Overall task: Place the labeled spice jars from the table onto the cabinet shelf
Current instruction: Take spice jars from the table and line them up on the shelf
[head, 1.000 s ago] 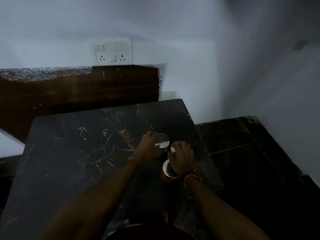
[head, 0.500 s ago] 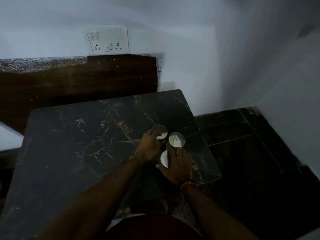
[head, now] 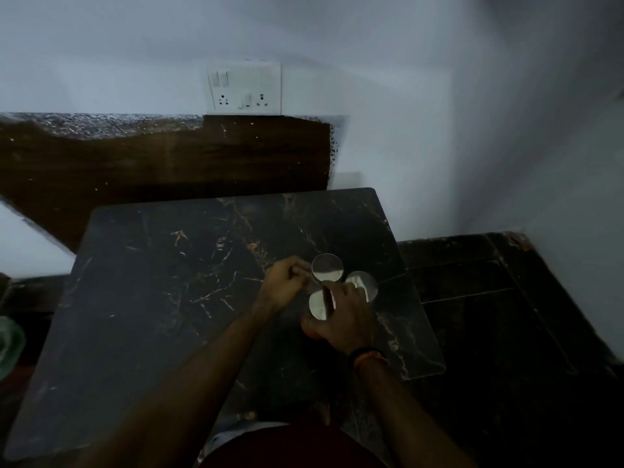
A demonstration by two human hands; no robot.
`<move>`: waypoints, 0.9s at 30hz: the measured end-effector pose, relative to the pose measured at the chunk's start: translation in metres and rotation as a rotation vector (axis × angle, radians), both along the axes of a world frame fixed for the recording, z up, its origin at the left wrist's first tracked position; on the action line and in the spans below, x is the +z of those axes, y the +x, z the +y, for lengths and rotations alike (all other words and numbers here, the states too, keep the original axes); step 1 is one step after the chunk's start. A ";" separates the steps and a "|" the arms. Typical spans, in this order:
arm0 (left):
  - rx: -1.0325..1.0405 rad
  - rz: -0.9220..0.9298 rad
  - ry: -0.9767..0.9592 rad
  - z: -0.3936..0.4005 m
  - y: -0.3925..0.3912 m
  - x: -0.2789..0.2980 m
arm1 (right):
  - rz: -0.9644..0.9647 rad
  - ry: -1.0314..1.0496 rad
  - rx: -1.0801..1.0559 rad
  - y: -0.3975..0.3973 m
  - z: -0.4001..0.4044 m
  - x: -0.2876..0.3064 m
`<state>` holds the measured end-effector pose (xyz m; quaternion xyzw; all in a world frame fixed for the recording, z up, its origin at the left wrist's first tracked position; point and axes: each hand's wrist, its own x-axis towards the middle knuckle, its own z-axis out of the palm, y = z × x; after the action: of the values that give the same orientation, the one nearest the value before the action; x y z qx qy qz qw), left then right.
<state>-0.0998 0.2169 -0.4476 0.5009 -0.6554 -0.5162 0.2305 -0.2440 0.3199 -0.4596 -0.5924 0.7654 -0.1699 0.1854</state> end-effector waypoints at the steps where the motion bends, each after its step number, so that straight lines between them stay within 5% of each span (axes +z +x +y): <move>1: 0.042 0.025 0.049 0.001 0.003 0.001 | -0.079 0.019 0.025 -0.001 -0.008 0.009; 7: 0.246 0.210 0.357 -0.003 0.024 0.005 | -0.270 -0.088 0.126 -0.007 -0.051 0.071; 15: 0.239 0.951 0.881 -0.017 0.032 0.036 | -0.607 -0.143 0.284 -0.013 -0.088 0.133; 27: 0.145 1.235 0.637 -0.030 0.028 0.078 | -0.933 -0.332 0.227 -0.014 -0.129 0.157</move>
<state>-0.0714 0.1871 -0.3693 0.2012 -0.1860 -0.8569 0.4366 -0.2580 0.1905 -0.3025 -0.5543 0.4944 -0.5146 0.4283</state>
